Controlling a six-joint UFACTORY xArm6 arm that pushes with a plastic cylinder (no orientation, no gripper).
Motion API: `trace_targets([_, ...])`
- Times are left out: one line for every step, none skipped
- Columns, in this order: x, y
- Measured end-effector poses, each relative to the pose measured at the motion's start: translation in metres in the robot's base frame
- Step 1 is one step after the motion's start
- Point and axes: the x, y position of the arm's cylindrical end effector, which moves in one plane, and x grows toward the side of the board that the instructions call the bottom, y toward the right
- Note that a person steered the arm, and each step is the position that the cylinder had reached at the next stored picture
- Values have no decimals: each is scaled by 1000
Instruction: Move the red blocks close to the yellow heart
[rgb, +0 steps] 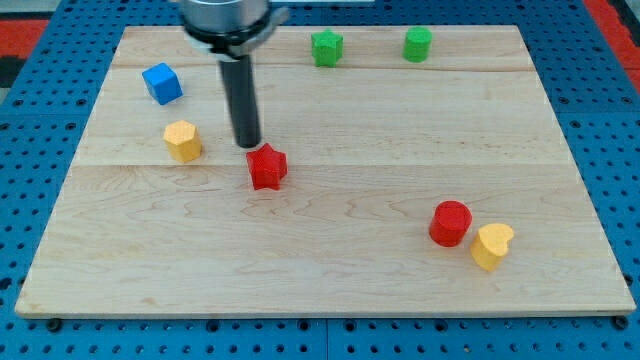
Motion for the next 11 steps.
trace_targets([32, 16])
trace_targets([53, 75])
trace_targets([54, 133])
trace_targets([87, 173])
trace_targets([81, 136])
trace_targets([64, 103])
trace_targets([95, 86])
trace_targets([120, 95])
trace_targets([122, 142])
trace_targets([125, 166])
trace_targets([93, 97])
